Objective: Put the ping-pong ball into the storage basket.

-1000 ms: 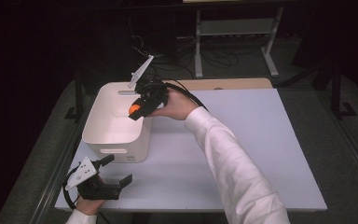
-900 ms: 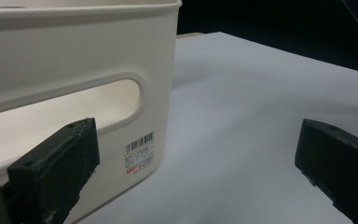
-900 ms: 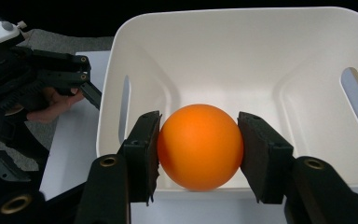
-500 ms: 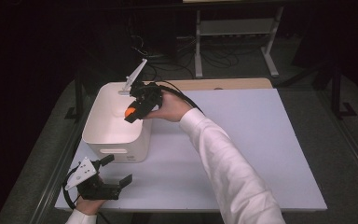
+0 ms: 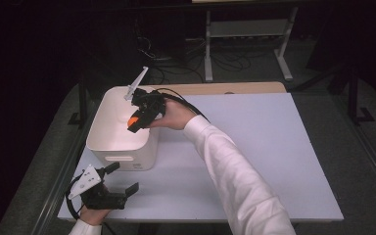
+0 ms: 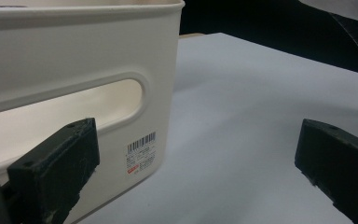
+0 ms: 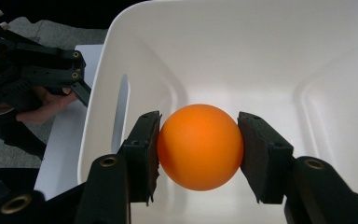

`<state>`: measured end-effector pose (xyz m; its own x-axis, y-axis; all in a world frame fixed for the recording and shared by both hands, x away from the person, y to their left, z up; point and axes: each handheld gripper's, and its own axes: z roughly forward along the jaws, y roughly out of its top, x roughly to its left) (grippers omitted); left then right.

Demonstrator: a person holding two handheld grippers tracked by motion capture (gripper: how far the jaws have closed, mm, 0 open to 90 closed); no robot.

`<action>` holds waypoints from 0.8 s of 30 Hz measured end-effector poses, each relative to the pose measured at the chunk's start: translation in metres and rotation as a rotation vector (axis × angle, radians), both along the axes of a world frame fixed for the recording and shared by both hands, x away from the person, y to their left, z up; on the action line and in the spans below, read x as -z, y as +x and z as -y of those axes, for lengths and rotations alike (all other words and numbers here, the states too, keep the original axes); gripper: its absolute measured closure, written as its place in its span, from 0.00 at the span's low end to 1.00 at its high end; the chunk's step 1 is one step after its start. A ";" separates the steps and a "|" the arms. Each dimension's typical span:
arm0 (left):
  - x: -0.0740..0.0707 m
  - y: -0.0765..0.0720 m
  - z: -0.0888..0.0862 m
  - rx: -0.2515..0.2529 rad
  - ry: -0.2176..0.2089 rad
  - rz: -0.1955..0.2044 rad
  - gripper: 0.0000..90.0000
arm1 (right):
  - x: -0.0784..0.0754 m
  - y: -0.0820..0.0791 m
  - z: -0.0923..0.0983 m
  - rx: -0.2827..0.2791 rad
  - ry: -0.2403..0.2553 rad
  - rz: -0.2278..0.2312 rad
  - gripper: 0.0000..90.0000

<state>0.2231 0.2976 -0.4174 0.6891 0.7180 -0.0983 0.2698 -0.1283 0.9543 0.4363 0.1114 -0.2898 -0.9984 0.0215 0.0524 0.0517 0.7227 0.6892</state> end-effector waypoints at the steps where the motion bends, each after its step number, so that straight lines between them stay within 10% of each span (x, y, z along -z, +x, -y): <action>1: 0.000 0.000 0.000 0.000 -0.001 0.000 0.00 | 0.001 0.000 -0.001 -0.001 -0.004 -0.001 0.55; 15: 0.000 0.000 0.000 0.002 0.000 -0.003 0.00 | 0.011 -0.001 -0.014 -0.020 -0.032 -0.026 0.53; 24: 0.000 0.000 0.001 0.004 -0.002 -0.002 0.00 | 0.007 -0.002 -0.007 0.040 -0.041 -0.015 0.16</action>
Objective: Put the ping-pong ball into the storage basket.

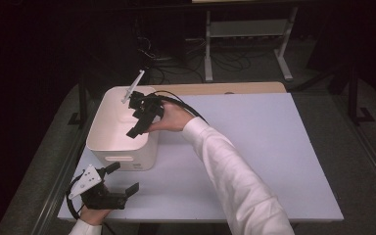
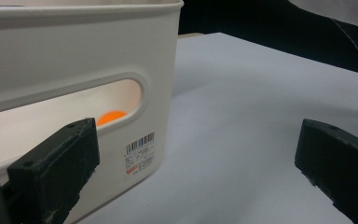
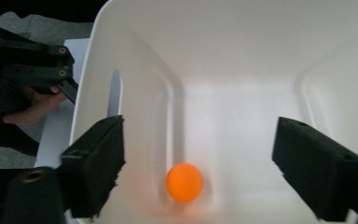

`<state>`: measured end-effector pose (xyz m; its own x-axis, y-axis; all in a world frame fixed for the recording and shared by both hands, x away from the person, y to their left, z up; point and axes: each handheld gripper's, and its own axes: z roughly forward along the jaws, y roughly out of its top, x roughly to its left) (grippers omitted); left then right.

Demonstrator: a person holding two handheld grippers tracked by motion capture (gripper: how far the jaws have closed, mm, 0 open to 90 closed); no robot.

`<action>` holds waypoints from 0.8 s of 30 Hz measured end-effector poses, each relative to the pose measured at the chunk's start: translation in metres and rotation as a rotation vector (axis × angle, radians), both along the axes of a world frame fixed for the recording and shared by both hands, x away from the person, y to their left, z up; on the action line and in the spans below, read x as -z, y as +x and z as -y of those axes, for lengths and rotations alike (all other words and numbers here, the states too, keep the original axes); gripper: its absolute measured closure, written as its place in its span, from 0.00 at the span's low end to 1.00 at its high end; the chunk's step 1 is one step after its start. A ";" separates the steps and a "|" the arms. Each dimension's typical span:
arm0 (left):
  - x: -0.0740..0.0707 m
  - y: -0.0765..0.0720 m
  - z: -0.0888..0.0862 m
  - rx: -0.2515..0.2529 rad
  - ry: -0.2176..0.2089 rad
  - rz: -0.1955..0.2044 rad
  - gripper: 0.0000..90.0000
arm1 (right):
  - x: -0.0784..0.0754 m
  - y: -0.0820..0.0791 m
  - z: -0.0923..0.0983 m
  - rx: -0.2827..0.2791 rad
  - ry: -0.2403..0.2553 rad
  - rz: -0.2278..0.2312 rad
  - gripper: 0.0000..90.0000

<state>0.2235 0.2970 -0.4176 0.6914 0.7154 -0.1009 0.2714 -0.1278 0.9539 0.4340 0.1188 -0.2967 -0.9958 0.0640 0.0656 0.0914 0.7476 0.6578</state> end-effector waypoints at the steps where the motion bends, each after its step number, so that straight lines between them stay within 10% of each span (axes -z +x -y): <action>1: 0.000 0.000 0.000 0.000 0.003 0.000 0.00 | -0.001 0.000 0.002 -0.001 -0.001 0.019 0.14; 24: 0.000 0.001 0.001 0.006 0.018 0.006 0.00 | -0.016 -0.005 0.047 0.112 0.089 0.071 0.00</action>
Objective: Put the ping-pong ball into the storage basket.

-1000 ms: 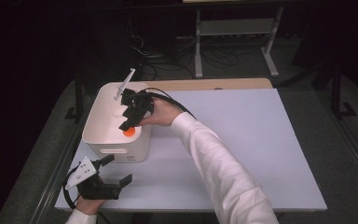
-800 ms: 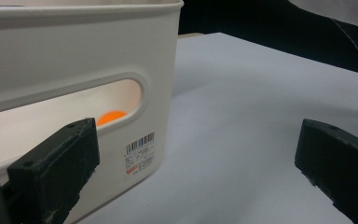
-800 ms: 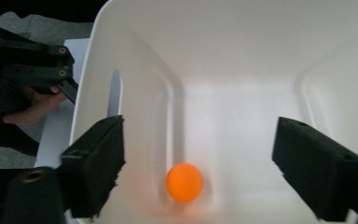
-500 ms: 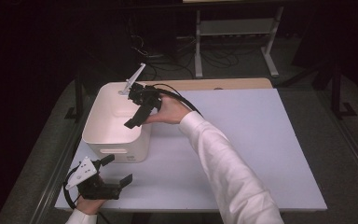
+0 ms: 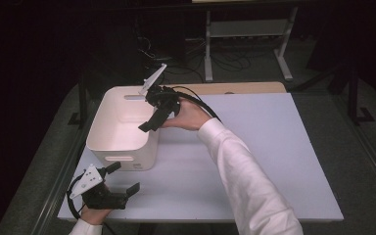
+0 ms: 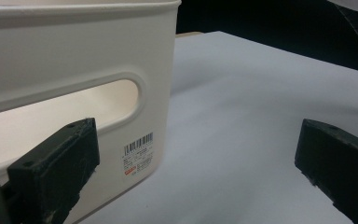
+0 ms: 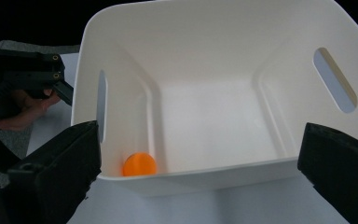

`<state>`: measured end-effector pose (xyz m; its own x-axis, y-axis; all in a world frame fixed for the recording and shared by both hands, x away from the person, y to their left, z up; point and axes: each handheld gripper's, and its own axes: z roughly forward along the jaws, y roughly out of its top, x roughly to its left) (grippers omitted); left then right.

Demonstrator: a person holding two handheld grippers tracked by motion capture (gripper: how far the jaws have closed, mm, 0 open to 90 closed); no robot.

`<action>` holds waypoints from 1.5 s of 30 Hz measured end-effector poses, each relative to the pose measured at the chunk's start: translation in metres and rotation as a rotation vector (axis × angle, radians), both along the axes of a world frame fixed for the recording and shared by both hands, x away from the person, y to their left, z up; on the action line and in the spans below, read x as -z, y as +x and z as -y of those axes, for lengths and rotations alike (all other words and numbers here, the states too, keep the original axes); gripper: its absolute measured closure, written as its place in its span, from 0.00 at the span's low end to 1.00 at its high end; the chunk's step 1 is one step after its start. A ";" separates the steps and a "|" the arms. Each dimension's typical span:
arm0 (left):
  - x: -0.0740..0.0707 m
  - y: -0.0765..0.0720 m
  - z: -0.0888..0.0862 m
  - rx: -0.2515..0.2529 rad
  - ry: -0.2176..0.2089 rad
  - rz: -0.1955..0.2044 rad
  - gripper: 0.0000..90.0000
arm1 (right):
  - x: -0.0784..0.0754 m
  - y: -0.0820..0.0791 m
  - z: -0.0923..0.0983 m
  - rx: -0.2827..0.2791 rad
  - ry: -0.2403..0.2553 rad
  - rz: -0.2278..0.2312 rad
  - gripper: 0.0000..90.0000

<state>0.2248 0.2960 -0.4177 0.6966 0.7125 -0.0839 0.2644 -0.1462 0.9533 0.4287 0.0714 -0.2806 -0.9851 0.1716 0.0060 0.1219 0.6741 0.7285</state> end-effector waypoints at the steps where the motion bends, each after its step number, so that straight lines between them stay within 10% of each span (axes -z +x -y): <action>1: 0.000 0.000 0.000 -0.001 0.002 -0.003 0.00 | 0.000 0.000 0.002 0.002 0.000 0.004 0.00; 45: 0.001 0.005 0.003 0.002 -0.014 -0.007 0.00 | 0.011 -0.010 0.070 0.097 0.099 -0.020 0.00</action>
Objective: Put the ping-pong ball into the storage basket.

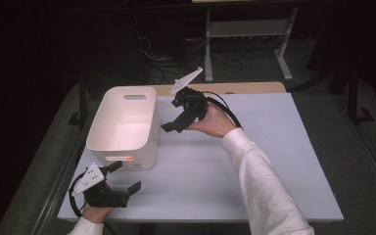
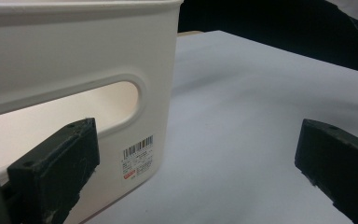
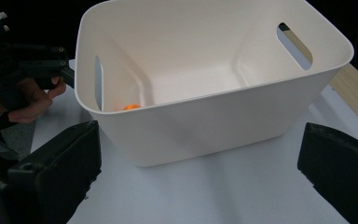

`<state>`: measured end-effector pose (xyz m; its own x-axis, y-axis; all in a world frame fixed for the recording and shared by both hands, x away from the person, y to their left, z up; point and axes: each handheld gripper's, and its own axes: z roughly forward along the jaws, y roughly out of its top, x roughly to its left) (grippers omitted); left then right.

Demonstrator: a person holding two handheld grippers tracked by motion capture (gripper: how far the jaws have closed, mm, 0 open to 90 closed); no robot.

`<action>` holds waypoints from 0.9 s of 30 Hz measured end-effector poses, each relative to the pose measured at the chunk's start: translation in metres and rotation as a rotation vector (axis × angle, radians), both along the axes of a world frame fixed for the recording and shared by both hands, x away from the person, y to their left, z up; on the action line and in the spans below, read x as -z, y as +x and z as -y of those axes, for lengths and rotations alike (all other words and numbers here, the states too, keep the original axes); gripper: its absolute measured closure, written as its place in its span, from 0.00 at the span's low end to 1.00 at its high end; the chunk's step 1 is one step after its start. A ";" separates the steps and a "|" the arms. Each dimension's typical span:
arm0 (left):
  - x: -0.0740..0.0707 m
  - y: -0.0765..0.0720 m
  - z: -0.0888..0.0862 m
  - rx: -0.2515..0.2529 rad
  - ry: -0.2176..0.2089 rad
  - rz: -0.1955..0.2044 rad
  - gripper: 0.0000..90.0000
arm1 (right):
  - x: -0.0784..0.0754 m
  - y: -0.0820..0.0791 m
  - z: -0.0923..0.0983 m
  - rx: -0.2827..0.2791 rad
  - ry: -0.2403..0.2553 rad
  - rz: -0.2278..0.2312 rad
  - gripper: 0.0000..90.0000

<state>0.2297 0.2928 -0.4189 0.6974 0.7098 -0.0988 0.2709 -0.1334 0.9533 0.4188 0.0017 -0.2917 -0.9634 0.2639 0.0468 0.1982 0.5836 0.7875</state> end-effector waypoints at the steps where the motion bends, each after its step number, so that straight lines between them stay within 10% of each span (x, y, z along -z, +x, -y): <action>1: 0.000 0.000 0.000 0.001 0.000 0.000 0.00 | 0.001 -0.001 0.000 0.001 0.006 -0.001 0.00; 27: 0.000 0.001 0.000 0.006 0.008 0.004 0.00 | 0.025 -0.013 0.028 0.033 0.020 -0.025 0.00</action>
